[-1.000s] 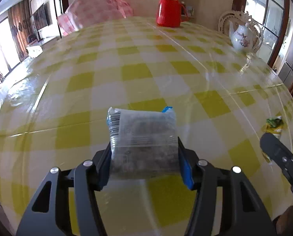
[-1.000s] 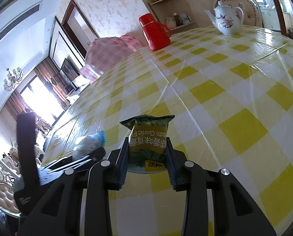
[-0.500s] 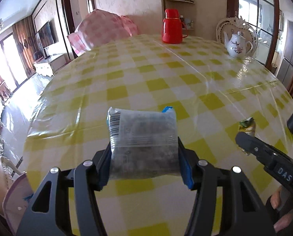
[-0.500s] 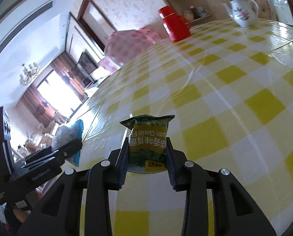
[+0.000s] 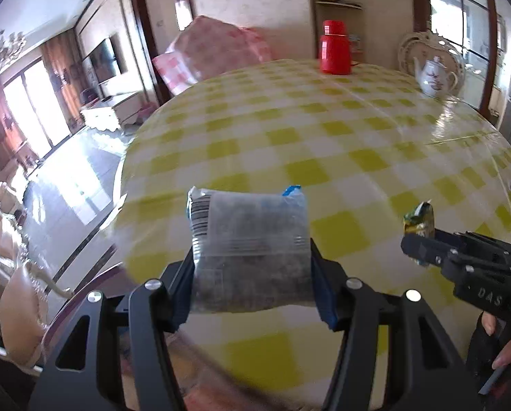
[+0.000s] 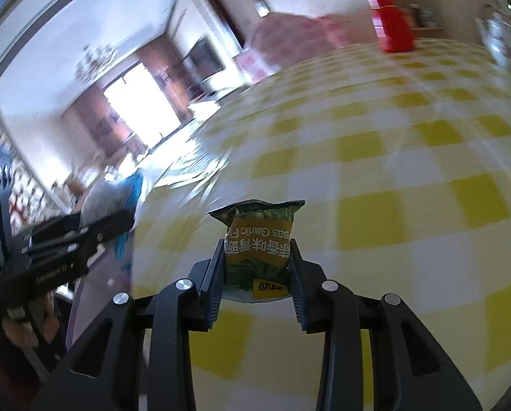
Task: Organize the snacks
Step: 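Carry the grain bag and garlic packet off the table edge to the box, then open both grippers to drop the grain bag and garlic packet into the box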
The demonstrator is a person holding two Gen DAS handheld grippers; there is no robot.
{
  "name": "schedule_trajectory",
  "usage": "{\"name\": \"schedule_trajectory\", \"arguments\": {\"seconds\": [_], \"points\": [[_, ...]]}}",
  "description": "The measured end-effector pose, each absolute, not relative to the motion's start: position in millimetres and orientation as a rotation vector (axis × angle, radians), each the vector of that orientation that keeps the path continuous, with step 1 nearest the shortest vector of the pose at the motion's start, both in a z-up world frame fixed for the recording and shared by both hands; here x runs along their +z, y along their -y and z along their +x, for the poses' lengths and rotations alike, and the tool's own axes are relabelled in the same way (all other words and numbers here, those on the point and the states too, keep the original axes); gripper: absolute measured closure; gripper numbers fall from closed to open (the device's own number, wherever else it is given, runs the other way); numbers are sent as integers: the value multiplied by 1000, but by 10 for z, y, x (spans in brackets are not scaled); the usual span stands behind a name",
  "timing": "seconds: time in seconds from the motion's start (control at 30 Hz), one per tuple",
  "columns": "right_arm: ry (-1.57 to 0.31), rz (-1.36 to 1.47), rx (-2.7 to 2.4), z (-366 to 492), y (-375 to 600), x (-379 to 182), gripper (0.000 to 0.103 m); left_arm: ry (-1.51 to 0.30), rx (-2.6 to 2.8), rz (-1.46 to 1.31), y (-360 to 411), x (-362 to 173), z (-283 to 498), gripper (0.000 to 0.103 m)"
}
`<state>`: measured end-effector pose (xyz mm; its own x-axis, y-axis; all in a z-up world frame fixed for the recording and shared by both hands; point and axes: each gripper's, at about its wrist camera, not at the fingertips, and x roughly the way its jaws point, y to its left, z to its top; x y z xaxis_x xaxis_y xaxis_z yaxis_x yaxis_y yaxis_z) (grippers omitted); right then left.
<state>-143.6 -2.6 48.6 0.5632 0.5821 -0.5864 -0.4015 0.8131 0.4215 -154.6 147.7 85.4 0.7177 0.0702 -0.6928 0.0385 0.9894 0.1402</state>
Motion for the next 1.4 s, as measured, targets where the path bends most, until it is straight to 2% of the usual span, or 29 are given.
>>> {"name": "schedule_trajectory", "arguments": {"seconds": [0.43, 0.53, 0.57, 0.6, 0.63, 0.67, 0.8, 0.87, 1.17, 1.4], "points": [[-815, -106, 900, -2215, -1651, 613, 68, -845, 155, 121, -2542, 582, -2137, 44], [-838, -174, 951, -2321, -1919, 538, 67, -850, 165, 32, -2819, 545, -2289, 37], [-846, -200, 966, -2361, -2017, 513, 62, -830, 168, 12, -2894, 554, -2344, 23], [-851, -224, 973, -2394, -2091, 496, 55, -789, 172, 0, -2971, 590, -2421, 16], [-849, -236, 974, -2428, -2128, 487, 40, -745, 189, -1, -3029, 634, -2484, 6], [-840, -250, 968, -2461, -2173, 492, 29, -702, 219, -2, -3089, 691, -2560, 1], [-842, -332, 929, -2550, -2283, 527, 15, -627, 266, -36, -3206, 865, -2661, 1], [-853, -380, 911, -2532, -2309, 529, 15, -622, 313, -57, -3234, 899, -2680, 1], [-899, -465, 828, -2460, -2448, 502, 15, -836, 409, -94, -3253, 630, -2576, 1], [-917, -460, 809, -2386, -2433, 461, 15, -864, 401, -97, -3216, 556, -2565, 1]]}}
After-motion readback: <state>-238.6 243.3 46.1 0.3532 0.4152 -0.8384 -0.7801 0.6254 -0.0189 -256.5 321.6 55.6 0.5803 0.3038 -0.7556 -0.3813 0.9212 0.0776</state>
